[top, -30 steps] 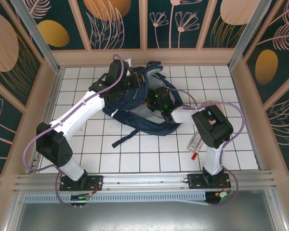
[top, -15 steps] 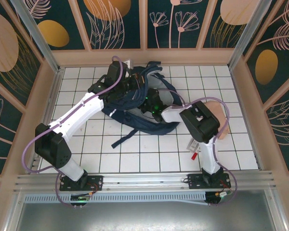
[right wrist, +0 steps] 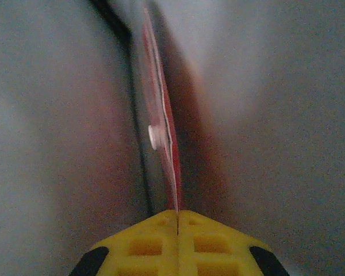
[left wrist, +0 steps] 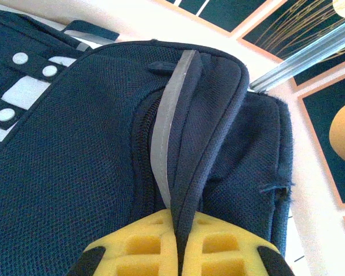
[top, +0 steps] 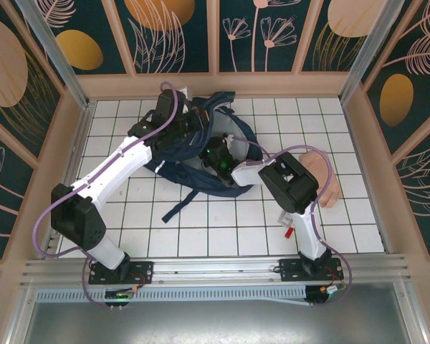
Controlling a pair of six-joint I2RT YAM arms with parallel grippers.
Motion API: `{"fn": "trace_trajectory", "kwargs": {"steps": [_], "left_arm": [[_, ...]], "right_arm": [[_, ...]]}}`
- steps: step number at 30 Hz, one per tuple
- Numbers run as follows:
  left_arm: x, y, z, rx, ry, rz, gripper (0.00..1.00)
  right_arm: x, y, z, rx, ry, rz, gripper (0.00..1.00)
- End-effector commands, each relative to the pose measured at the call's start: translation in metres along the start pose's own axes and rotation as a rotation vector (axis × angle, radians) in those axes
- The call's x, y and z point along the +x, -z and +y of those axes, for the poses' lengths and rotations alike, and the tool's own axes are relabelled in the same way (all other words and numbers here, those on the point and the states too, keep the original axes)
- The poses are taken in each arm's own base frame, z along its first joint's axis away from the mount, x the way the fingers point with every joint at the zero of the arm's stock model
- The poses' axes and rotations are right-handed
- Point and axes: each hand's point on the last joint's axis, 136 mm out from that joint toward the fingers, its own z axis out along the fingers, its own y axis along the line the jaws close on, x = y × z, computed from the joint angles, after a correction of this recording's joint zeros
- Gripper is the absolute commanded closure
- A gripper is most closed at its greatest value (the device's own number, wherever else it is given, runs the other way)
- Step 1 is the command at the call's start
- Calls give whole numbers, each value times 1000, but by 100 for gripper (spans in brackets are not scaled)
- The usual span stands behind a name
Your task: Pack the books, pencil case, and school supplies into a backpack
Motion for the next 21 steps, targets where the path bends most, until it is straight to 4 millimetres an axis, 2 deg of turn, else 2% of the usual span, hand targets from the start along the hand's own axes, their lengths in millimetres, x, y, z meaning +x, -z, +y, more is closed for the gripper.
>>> {"fn": "trace_trajectory", "kwargs": {"steps": [1, 5, 7, 8, 11, 13, 15, 18, 21], "left_arm": [[-35, 21, -39, 137, 16, -125, 100], [-38, 21, -35, 126, 19, -131, 100], [-39, 22, -33, 120, 14, -134, 100], [-41, 23, -31, 114, 13, -141, 100], [-44, 27, -27, 99, 2, -157, 100], [-43, 26, -24, 87, -4, -158, 100], [-42, 25, -21, 76, -3, -156, 100], [-40, 24, -17, 68, 3, -152, 100], [-39, 26, -16, 63, -12, -150, 100]], "right_arm": [[6, -2, 21, -119, -60, -19, 91], [5, 10, 3, -55, -47, 6, 70], [2, 16, -7, 17, -13, 38, 63], [-1, 21, -7, 33, 13, 54, 62], [-9, 33, -24, 156, 79, 118, 57], [-18, 44, -32, 229, 135, 121, 49], [-20, 49, -38, 284, 202, 169, 48], [-23, 63, -39, 305, 272, 192, 52], [-35, 84, -26, 297, 375, 178, 53]]}}
